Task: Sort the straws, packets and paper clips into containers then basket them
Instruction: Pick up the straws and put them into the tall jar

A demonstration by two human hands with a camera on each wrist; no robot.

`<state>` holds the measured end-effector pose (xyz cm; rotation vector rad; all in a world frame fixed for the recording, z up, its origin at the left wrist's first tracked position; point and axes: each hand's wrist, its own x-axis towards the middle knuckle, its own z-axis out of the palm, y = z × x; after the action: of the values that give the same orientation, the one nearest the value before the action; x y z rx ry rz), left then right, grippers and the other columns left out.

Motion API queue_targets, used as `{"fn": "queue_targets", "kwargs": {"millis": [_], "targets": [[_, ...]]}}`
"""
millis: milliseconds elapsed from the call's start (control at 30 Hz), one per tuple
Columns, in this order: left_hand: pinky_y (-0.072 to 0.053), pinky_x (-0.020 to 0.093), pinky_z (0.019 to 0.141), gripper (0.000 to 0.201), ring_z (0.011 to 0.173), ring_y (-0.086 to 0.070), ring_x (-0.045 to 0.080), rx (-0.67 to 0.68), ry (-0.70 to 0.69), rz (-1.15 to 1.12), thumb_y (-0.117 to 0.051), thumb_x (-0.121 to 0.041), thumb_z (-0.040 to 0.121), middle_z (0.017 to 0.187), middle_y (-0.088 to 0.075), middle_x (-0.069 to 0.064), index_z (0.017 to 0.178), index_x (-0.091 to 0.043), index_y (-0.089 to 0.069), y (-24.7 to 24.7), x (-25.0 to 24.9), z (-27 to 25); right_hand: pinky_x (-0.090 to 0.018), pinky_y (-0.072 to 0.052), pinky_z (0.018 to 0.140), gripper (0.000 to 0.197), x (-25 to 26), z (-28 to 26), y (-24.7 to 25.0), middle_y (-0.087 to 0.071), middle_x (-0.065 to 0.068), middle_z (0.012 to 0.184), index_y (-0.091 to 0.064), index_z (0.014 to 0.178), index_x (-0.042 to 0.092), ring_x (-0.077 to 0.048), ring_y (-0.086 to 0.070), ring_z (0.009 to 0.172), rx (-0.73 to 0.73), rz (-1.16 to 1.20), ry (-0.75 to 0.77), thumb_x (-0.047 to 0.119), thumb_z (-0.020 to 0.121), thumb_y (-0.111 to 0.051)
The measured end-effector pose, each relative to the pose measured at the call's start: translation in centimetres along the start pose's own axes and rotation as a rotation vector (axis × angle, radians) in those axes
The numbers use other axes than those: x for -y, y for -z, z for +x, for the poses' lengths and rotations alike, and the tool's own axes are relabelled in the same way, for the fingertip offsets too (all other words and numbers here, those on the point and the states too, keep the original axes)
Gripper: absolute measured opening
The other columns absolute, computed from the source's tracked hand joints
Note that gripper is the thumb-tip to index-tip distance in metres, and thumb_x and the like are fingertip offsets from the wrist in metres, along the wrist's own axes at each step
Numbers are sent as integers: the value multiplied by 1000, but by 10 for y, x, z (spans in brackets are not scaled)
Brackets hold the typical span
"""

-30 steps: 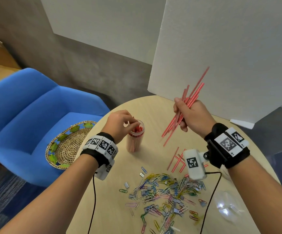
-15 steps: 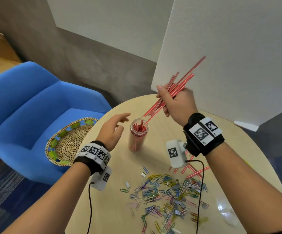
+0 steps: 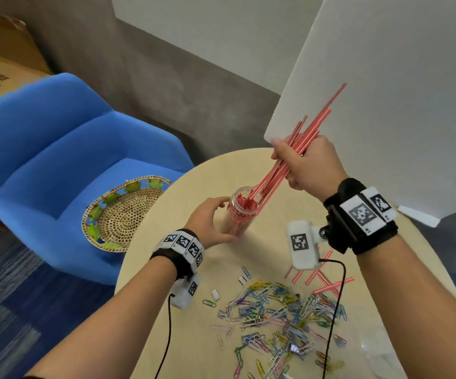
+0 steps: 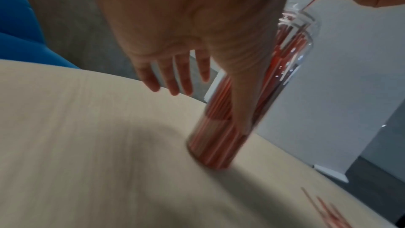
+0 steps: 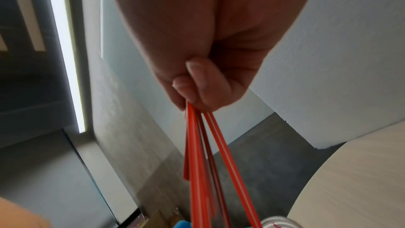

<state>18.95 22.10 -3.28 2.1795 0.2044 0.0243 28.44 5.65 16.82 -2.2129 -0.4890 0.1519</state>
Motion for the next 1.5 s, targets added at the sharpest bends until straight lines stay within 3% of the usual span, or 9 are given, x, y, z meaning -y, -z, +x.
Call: {"fn": "queue_targets", "kwargs": {"millis": [233, 433, 600, 800, 900, 1033, 1167, 1367, 1500], "targets": [[-26, 59, 111, 115, 145, -10, 29, 233, 412, 631, -87, -59, 51, 156, -11, 0, 145, -38, -25, 24, 38, -14, -28, -46, 54, 38, -6, 20, -24, -56, 0, 50, -64, 66, 20, -15, -51, 40, 73, -118, -46, 40, 97, -57], [-24, 66, 110, 119, 147, -1, 30, 287, 442, 644, -88, -56, 52, 159, -4, 0, 147, -41, -19, 23, 38, -11, -34, -56, 66, 38, -11, 31, -33, -59, 0, 54, -63, 65, 24, -14, -56, 46, 59, -180, -46, 43, 97, -56], [-20, 66, 112, 121, 148, 3, 31, 312, 448, 660, -87, -56, 56, 161, 2, -1, 150, -40, -11, 22, 40, -12, -25, -52, 58, 39, -15, 33, -36, -63, 0, 58, -71, 75, 11, -12, -59, 49, -75, -184, 60, 46, 91, -64], [-19, 66, 112, 123, 148, 4, 31, 310, 451, 660, -87, -56, 56, 161, 3, -1, 151, -40, -9, 21, 40, -11, -22, -52, 64, 29, -37, 8, -58, -61, 13, 62, -64, 66, 26, 5, -59, 58, 114, -316, 234, 45, 87, -70], [-18, 66, 112, 123, 148, 5, 31, 312, 452, 646, -87, -55, 56, 161, 3, -1, 150, -40, -10, 21, 40, -11, -22, -51, 65, 23, -47, -4, -57, -65, 10, 72, -69, 73, 21, -1, -61, 66, 90, -266, 275, 41, 82, -77], [-18, 67, 112, 123, 148, 5, 32, 308, 449, 633, -88, -54, 56, 161, 3, -1, 150, -40, -10, 21, 41, -12, -24, -51, 55, 12, -38, -11, -37, -68, 4, 78, -70, 79, 17, -12, -61, 57, -22, -13, 203, 23, 81, -80], [-18, 67, 112, 123, 148, 5, 32, 305, 446, 633, -88, -54, 55, 161, 2, -1, 150, -40, -11, 21, 41, -12, -24, -48, 43, 11, -33, -15, -41, -67, -2, 67, -71, 75, 16, -10, -59, 44, 83, -137, 157, 15, 78, -81], [-18, 66, 113, 122, 148, 4, 31, 291, 441, 640, -87, -55, 56, 161, 2, -1, 150, -40, -11, 21, 42, -13, -21, -57, 58, 9, -25, -11, -29, -71, 1, 71, -74, 77, 15, -11, -70, 59, 72, -77, 68, 13, 77, -82], [-17, 66, 113, 122, 148, 4, 31, 295, 434, 643, -87, -56, 56, 161, 2, -2, 150, -41, -11, 21, 42, -12, -23, -54, 76, 7, -22, -12, -50, -74, 5, 79, -80, 82, 17, -9, -67, 77, 252, -382, 88, 12, 78, -77]]}}
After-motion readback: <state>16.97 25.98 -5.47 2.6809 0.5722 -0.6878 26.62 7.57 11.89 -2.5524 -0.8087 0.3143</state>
